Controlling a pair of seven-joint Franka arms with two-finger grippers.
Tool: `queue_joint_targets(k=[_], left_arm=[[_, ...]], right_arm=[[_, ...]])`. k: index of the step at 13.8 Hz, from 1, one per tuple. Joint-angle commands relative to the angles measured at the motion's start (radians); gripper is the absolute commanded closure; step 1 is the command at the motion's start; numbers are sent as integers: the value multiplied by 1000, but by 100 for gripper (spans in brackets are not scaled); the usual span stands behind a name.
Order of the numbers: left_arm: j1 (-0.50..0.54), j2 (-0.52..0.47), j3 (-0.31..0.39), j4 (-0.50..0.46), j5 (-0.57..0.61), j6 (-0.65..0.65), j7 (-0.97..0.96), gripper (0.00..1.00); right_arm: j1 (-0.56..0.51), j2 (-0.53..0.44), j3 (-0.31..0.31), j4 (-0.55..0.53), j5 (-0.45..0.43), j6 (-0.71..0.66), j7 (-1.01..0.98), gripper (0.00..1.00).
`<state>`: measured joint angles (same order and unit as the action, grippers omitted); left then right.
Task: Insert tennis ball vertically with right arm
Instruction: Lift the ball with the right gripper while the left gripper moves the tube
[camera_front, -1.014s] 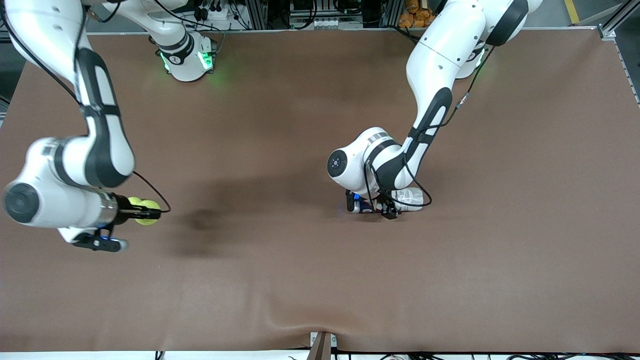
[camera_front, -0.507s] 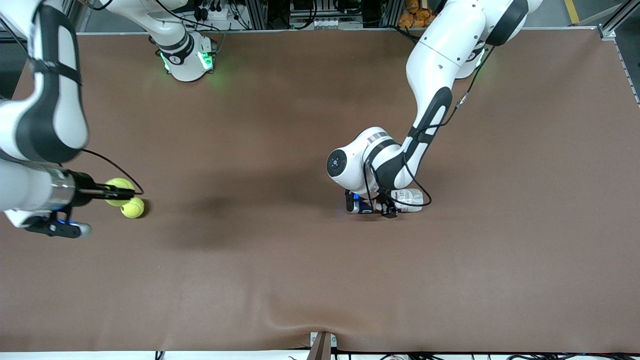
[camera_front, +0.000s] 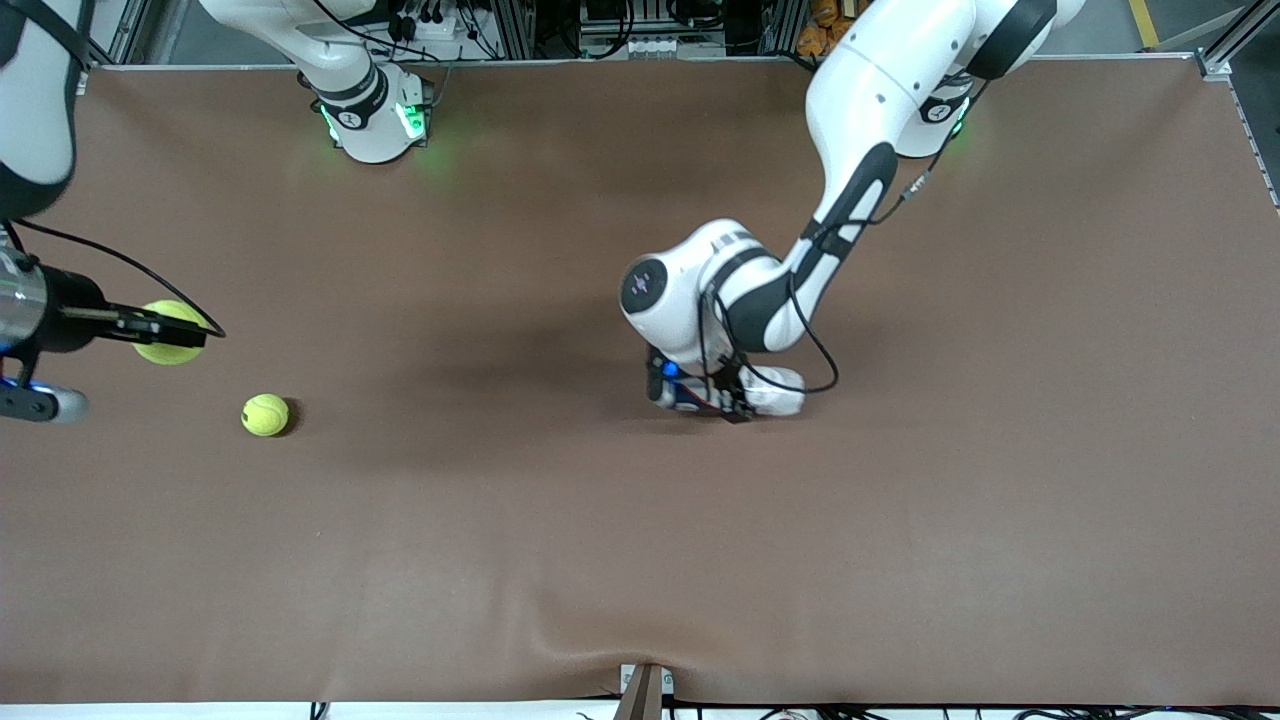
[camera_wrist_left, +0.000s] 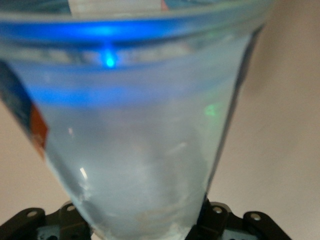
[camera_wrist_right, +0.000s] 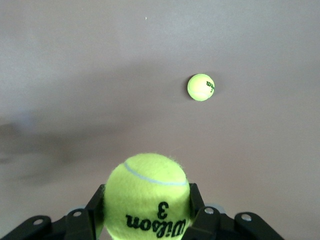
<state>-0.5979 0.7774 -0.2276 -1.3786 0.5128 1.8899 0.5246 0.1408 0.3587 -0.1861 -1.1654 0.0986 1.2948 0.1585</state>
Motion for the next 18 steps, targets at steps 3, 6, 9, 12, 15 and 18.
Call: queue_joint_targets(k=[3,6,9,12,15,18], left_arm=[[1,-6,-52,49,-102,208,-165,28],[-6,6,-59,43,-131,426,-270,28],[-13,19,-59,33,-149,605,-342,28],[-20,52,-58,13,-151,826,-388,28],[-25,91,-58,6,-149,981,-439,28],[-31,132,-56,-43,-148,1203,-521,28]], right_arm=[[-1,3,8,-2,-20,3,19,100],[2,5,8,-7,-23,3,19,100],[2,5,8,-8,-23,3,19,100],[5,5,8,-8,-30,3,19,100],[5,5,8,-8,-30,3,21,100],[5,5,8,-8,-30,3,21,100]])
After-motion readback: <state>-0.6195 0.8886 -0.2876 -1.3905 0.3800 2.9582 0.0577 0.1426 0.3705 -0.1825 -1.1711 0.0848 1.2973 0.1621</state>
